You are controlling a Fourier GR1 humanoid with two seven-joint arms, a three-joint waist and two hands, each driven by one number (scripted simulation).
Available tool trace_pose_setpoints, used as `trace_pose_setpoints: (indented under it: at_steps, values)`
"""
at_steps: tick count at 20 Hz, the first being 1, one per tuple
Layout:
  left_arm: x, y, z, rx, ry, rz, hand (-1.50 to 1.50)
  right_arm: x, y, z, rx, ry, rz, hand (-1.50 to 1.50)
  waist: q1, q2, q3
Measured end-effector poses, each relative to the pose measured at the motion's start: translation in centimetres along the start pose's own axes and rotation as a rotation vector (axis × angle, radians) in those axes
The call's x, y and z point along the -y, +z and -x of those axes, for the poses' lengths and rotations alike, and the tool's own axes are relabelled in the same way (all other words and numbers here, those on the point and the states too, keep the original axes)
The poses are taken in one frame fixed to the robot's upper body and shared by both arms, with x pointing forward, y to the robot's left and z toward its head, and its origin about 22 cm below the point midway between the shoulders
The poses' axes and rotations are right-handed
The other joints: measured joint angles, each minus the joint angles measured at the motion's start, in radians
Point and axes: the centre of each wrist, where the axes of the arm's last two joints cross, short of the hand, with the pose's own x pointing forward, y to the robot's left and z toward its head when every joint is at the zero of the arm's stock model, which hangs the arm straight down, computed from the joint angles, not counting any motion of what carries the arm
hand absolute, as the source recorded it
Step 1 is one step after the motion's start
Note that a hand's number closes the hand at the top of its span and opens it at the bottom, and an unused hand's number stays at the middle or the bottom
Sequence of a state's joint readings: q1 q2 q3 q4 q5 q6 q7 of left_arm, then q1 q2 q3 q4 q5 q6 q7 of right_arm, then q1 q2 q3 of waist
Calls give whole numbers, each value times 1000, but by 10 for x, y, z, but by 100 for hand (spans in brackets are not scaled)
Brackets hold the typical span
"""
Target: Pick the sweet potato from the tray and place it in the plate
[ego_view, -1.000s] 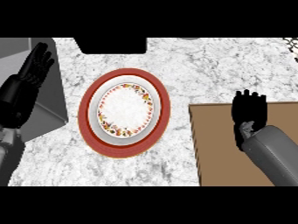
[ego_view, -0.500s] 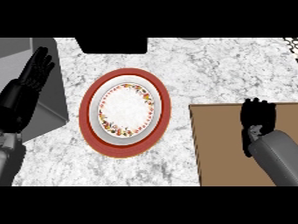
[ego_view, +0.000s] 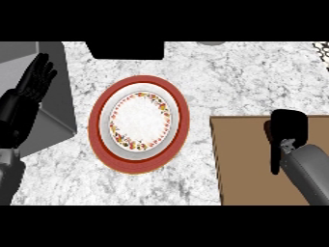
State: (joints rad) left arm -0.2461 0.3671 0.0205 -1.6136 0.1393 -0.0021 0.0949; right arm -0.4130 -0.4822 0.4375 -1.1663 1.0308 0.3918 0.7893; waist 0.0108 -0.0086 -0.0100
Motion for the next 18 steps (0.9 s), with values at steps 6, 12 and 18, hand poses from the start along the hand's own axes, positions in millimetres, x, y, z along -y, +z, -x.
trace_pose_setpoints:
  at_steps: [6, 12, 18]
  values:
    - [3, -7, -3, 3, 2, 0, 0, 0, 0, -4, 57, 30, 177, 150, -3, 2, 2]
    - [0, -4, 0, -4, -5, -15, 0, 2, -8, 38, 248, -232, 263, 150, -18, 4, 7]
    - [-2, 1, 2, -7, 0, -13, 0, 15, -1, 78, 439, -443, 349, 150, -25, 3, 10]
